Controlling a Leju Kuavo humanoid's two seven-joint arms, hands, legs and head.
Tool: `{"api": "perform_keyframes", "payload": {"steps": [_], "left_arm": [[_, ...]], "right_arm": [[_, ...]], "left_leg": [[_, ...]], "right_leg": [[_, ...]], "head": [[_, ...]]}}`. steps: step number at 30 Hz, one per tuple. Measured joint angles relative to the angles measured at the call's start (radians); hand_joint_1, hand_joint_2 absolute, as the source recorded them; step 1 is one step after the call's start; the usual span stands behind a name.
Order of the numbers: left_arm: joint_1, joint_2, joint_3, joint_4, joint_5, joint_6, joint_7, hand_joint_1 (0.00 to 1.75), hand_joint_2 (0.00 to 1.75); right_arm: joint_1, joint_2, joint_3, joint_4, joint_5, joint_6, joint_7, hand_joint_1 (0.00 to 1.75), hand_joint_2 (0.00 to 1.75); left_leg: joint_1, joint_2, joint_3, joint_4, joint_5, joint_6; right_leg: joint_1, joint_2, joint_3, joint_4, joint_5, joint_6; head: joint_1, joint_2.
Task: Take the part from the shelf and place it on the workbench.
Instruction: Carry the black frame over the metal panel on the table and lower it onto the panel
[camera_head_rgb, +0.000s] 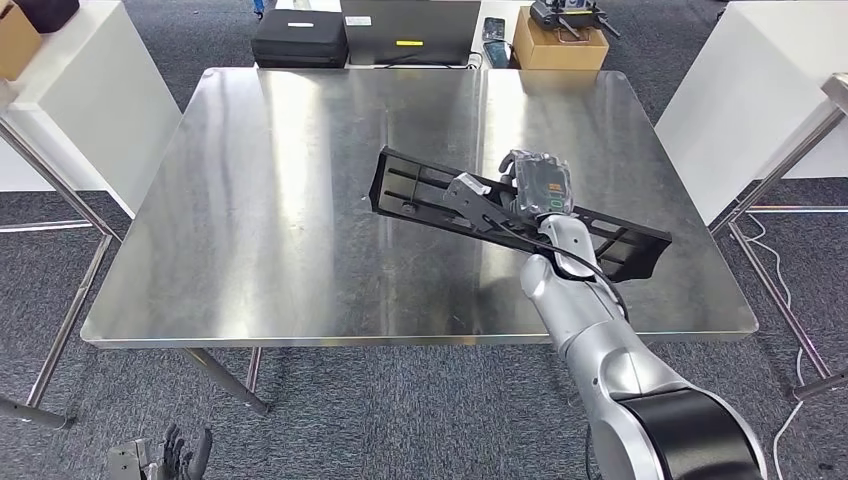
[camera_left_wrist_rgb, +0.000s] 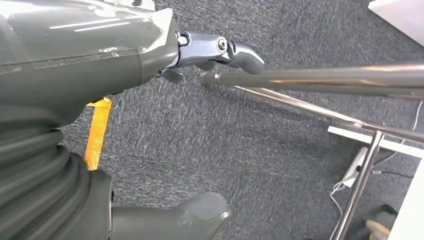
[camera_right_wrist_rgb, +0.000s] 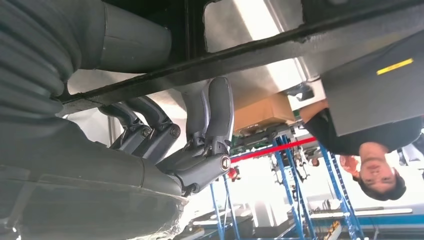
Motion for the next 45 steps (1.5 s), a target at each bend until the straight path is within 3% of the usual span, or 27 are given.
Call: {"api": "perform_keyframes", "payload": {"steps": [2, 3, 7, 25, 27, 34, 45], "left_arm": [[0.004, 0.0, 0.01, -0.002, 0.0, 0.002, 0.0, 0.0, 1.75], [0.007, 0.0, 0.014, -0.002, 0.0, 0.004, 0.0, 0.0, 1.75], [0.015, 0.003, 0.029, 0.0, -0.012, 0.003, 0.0, 0.0, 0.0], [0.034, 0.015, 0.088, 0.022, -0.042, -0.024, 0.0, 0.0, 0.0], [0.039, 0.016, 0.094, 0.022, -0.051, -0.026, 0.0, 0.0, 0.0], [0.038, 0.023, 0.123, 0.029, -0.08, -0.02, 0.003, 0.0, 0.0], [0.036, 0.026, 0.159, 0.033, -0.105, -0.021, 0.01, 0.0, 0.0]], "right_arm": [[0.0, 0.012, 0.0, 0.006, 0.007, 0.002, 0.0, 0.0, 0.0], [0.0, 0.017, -0.001, 0.009, 0.009, 0.002, 0.0, 0.0, 0.0], [0.0, 0.03, -0.006, 0.019, 0.016, 0.002, 0.0, 0.0, 0.0], [0.007, 0.032, -0.059, 0.041, 0.049, 0.022, 0.006, 0.0, 0.0], [-0.005, 0.029, -0.07, 0.045, 0.04, 0.09, 0.007, 0.0, 0.0], [-0.12, 0.011, -0.095, 0.11, 0.016, 0.51, 0.031, 0.0, 0.0], [-0.162, 0.001, -0.117, 0.149, 0.01, 0.656, 0.083, 0.0, 0.0]], "left_leg": [[0.0, 0.0, 0.0, 0.0, 0.0, 0.0], [0.0, 0.0, 0.0, 0.0, 0.0, 0.0], [0.0, 0.0, 0.0, 0.0, 0.0, 0.0], [0.001, 0.0, 0.001, 0.0, -0.001, -0.002], [0.002, 0.0, 0.002, 0.0, -0.003, -0.003], [0.005, 0.003, 0.012, 0.0, -0.006, -0.007], [0.005, 0.001, 0.017, 0.0, -0.005, -0.007]], "right_leg": [[0.0, 0.0, 0.0, 0.0, 0.0, 0.0], [0.0, 0.0, 0.0, 0.0, 0.0, 0.0], [0.0, 0.0, -0.006, 0.0, -0.001, -0.001], [0.0, 0.0, -0.003, 0.0, -0.002, -0.003], [0.0, 0.0, -0.007, -0.001, -0.003, -0.004], [-0.001, 0.003, -0.001, -0.001, -0.005, -0.009], [-0.001, 0.002, 0.005, -0.001, -0.004, -0.008]], "head": [[0.0, 0.0], [0.0, 0.0], [0.0, 0.0], [0.0, 0.0], [0.0, 0.0], [0.0, 0.0], [0.0, 0.0]]}}
